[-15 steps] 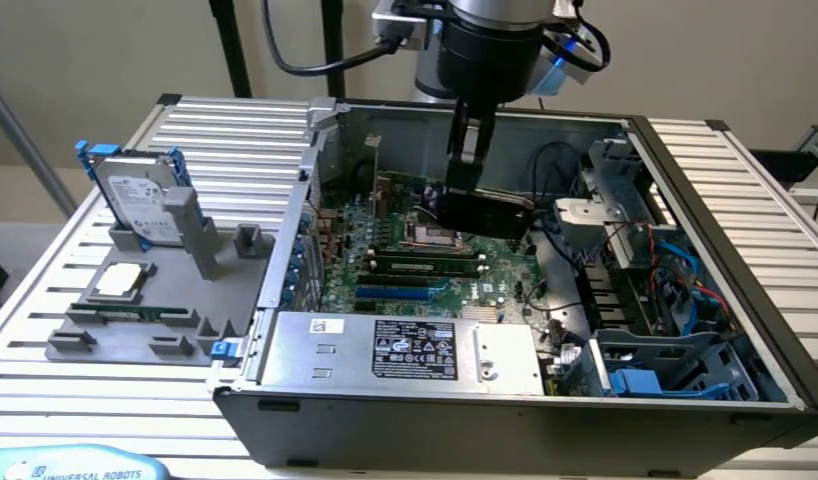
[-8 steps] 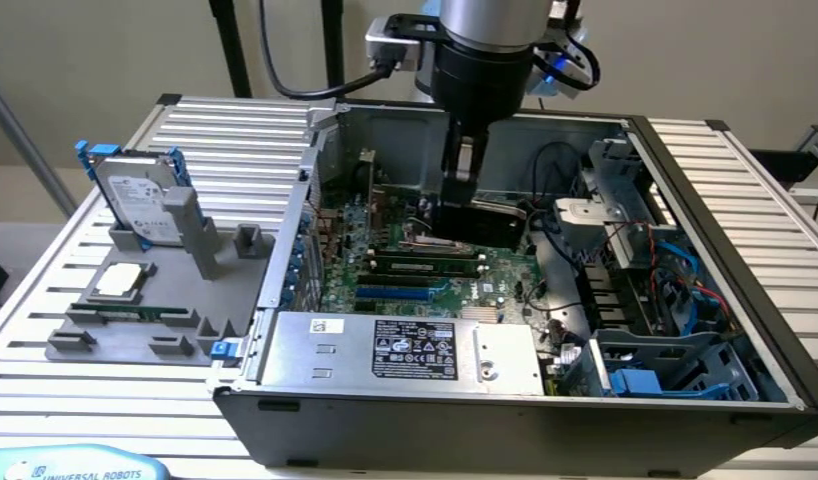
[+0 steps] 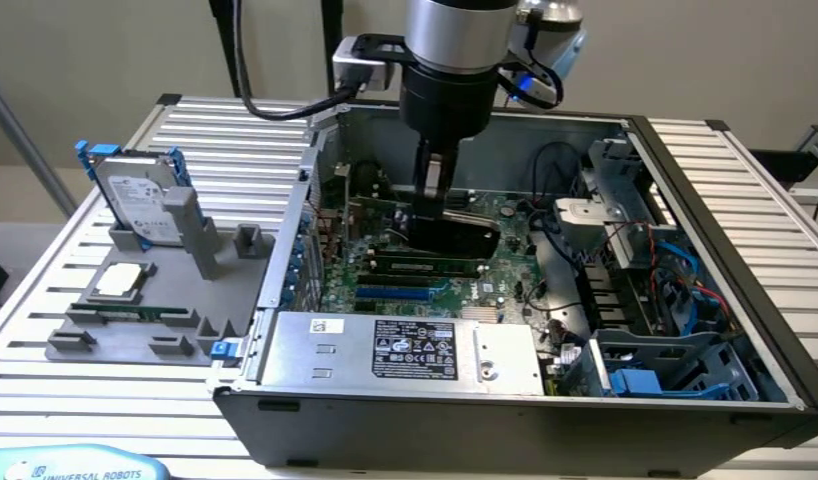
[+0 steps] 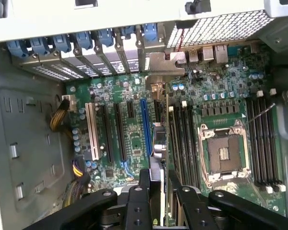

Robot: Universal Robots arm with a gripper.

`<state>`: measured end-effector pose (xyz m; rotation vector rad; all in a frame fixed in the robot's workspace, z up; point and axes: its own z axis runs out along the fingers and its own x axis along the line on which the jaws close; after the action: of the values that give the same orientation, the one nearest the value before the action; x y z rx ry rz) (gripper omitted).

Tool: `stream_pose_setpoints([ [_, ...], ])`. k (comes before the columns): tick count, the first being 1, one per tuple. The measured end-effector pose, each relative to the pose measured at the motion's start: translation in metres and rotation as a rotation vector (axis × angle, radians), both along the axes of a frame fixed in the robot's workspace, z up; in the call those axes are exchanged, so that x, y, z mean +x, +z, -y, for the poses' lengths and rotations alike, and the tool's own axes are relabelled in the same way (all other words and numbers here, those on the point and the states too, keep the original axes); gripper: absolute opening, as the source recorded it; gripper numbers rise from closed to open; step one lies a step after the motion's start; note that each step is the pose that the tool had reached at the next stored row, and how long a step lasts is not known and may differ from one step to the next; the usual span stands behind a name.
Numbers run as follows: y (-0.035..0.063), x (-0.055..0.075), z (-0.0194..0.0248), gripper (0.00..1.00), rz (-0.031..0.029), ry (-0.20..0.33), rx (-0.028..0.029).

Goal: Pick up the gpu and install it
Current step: 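Insert the gpu into the slot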

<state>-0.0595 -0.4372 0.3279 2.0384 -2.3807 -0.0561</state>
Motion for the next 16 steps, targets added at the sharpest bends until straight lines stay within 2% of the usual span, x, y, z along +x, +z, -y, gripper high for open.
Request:
stream_pose_setpoints([
  [8,-0.0092,-0.002,0.0092,0.26,0.0001,0.031,0.0021],
  [16,-0.0212,-0.016,0.0128,0.26,0.0002,0.041,0.002],
])
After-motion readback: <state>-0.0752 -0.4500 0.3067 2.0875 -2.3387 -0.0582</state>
